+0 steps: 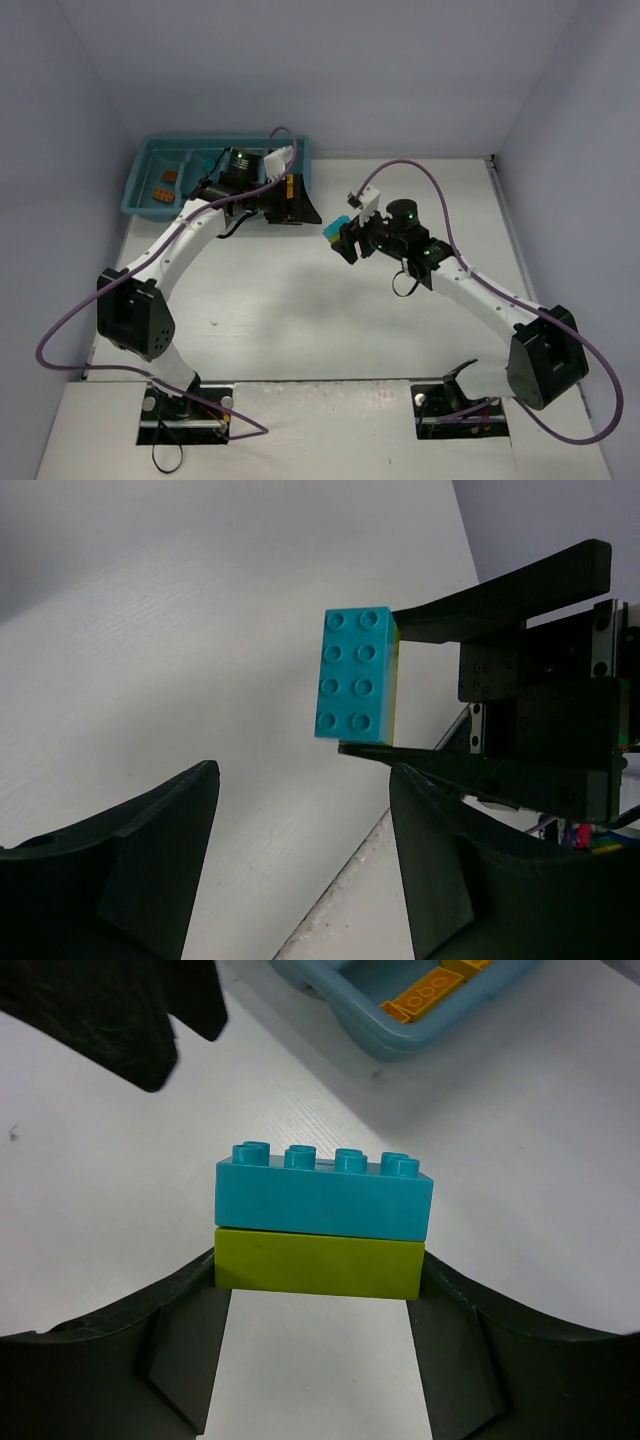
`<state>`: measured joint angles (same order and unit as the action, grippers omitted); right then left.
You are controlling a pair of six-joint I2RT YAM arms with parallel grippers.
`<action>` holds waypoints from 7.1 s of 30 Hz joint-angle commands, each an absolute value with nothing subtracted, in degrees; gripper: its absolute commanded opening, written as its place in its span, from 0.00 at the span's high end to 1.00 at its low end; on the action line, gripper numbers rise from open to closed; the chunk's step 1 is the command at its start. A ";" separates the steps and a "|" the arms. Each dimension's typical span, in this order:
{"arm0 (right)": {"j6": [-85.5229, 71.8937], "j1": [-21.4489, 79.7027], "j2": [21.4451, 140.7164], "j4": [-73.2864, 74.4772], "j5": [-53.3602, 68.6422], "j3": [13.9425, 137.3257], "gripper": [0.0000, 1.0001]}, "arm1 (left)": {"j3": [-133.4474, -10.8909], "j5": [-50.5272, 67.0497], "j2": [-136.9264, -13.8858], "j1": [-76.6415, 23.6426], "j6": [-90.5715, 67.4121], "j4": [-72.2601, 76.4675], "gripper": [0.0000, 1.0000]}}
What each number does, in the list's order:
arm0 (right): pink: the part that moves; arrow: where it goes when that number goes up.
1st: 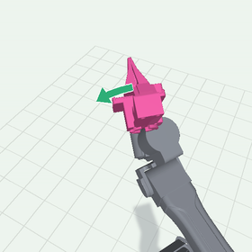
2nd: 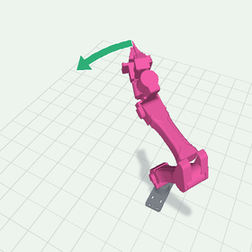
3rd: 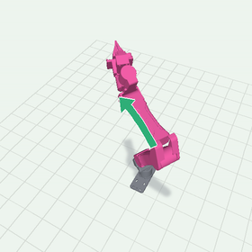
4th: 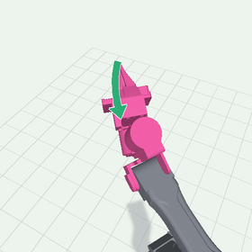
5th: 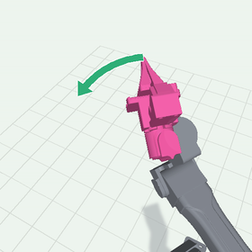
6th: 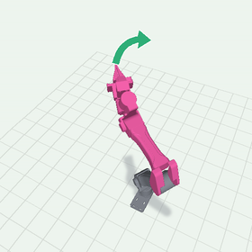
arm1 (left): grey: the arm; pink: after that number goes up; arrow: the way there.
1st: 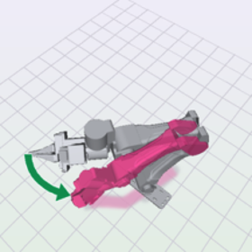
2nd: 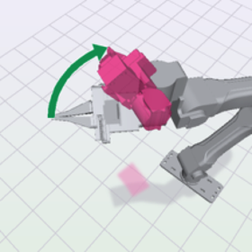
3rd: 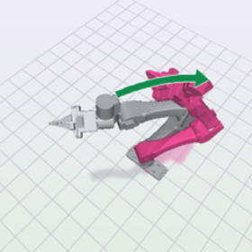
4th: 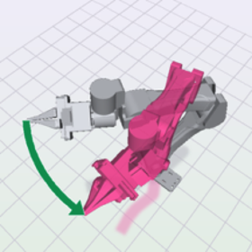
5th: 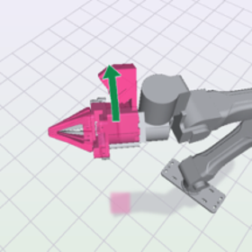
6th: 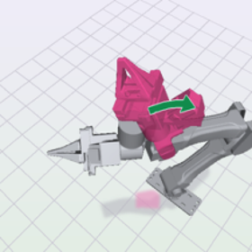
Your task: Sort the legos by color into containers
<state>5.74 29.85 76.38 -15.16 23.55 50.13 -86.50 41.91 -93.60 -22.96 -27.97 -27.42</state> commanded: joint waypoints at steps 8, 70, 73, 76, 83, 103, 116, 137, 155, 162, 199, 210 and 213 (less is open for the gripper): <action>10.37 31.29 74.53 -17.40 27.86 52.03 1.00 | -91.32 47.99 -96.59 -25.40 -34.98 -25.67 0.37; 10.28 32.96 75.32 -17.14 24.35 47.55 1.00 | -122.85 9.23 -122.59 6.85 -18.20 -36.92 0.90; 10.02 32.87 75.50 -17.23 24.52 47.64 1.00 | -128.57 9.84 -127.78 6.77 -17.40 -36.82 0.81; 9.93 32.87 75.67 -17.23 24.52 47.99 1.00 | -131.92 10.63 -130.08 6.77 -17.75 -36.39 0.67; 10.89 32.87 76.29 -17.14 24.61 50.00 1.00 | -127.46 13.97 -123.32 6.50 -18.63 -33.66 0.38; 14.77 32.96 80.33 -16.79 27.95 56.25 0.98 | -97.91 48.16 -100.28 -22.05 -28.04 -27.50 0.22; 14.33 32.96 77.43 -16.79 27.69 55.20 0.97 | -97.12 48.33 -101.86 -27.16 -21.27 -36.74 0.23; 12.31 33.13 76.38 -16.61 24.62 53.09 0.20 | -98.17 47.74 -104.06 -27.87 -23.57 -34.35 0.99; 3.43 33.13 67.42 -11.52 18.28 49.13 0.03 | -120.40 5.10 -122.24 -8.44 -9.67 -30.60 0.86; 0.09 33.14 63.55 -8.00 13.89 50.10 0.00 | -129.90 5.71 -129.90 -7.38 -9.84 -28.13 0.42; -7.03 32.34 38.58 11.77 -17.92 63.90 0.00 | -73.84 -9.31 -28.84 -5.36 -19.42 -53.69 0.14; -9.23 32.43 39.29 14.24 -20.48 62.23 0.00 | -69.79 -9.76 -25.84 -5.36 -22.05 -58.45 0.13; -8.97 32.34 38.94 14.41 -20.48 61.35 0.00 | -68.73 -9.05 -25.40 -5.36 -22.94 -58.18 0.13</action>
